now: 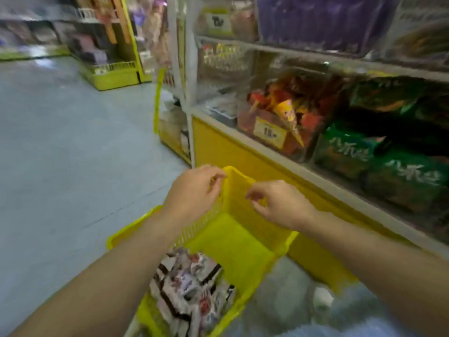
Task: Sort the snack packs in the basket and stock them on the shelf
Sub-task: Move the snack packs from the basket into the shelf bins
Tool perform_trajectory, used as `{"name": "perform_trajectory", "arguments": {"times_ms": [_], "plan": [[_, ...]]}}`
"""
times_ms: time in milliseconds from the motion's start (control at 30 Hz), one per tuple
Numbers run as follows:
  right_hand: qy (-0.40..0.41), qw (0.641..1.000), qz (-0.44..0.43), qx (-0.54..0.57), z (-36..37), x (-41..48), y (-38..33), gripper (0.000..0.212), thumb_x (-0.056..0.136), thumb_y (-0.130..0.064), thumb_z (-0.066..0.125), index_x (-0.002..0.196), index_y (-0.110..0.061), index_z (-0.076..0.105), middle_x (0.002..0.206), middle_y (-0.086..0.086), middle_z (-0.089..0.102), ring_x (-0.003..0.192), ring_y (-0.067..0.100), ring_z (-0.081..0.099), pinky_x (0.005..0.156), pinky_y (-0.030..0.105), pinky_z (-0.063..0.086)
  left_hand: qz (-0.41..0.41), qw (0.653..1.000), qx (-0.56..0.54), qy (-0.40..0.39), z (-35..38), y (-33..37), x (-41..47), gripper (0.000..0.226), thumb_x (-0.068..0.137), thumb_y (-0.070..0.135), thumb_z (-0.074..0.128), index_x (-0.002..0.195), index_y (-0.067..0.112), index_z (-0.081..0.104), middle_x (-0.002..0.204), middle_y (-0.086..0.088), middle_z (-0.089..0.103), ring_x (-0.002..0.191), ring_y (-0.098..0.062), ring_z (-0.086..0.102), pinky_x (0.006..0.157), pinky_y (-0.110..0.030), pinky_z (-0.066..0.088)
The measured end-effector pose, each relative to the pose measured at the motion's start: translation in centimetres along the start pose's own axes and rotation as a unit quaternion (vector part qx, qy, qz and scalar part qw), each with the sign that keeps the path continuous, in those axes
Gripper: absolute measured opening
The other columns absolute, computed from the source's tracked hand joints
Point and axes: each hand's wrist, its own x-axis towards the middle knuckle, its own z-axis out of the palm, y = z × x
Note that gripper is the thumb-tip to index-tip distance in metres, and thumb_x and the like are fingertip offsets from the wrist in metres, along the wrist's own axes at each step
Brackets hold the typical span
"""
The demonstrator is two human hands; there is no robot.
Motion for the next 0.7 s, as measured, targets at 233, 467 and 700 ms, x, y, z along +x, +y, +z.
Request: {"name": "perform_trajectory", "arguments": {"times_ms": [233, 467, 700], "plan": [[-0.296, 0.950, 0.015, 0.095, 15.0, 3.7, -3.0, 0.036, 0.088, -0.029, 0.062, 0.121, -0.016, 0.061, 0.114, 0.003, 0.066, 0.104, 0.021, 0.061, 0.085, 0.030, 0.047, -0.172, 0.949, 0.062, -0.255, 4.6, -12.2, -7.2, 0.034, 0.096, 0.026, 0.052, 0.128, 0.020, 0.059, 0.130, -0.002, 0.061, 0.119, -0.019, 0.054, 0.096, -0.029, 0.040], [-0.529, 0.841, 0.035, 0.111, 22.3, 3.0, -4.7, 0.068, 0.087, -0.041, 0.066, 0.144, -0.018, 0.038, 0.146, 0.004, 0.041, 0.126, 0.025, 0.047, 0.100, 0.038, 0.044, -0.240, 0.855, 0.024, -0.459, 6.7, -15.0, -10.0, 0.029, 0.090, 0.028, 0.064, 0.117, 0.019, 0.064, 0.119, -0.001, 0.065, 0.103, -0.016, 0.059, 0.082, -0.026, 0.045], [-0.613, 0.745, 0.106, 0.240, 22.6, 2.2, -5.4, 0.060, 0.079, -0.042, 0.069, 0.135, -0.031, 0.050, 0.138, -0.007, 0.044, 0.121, 0.020, 0.050, 0.090, 0.035, 0.051, -0.188, 0.685, 0.067, -0.700, 8.9, -11.8, -11.4, 0.068, 0.085, 0.042, 0.070, 0.145, 0.026, 0.041, 0.148, -0.001, 0.041, 0.129, -0.027, 0.045, 0.094, -0.038, 0.043]]}}
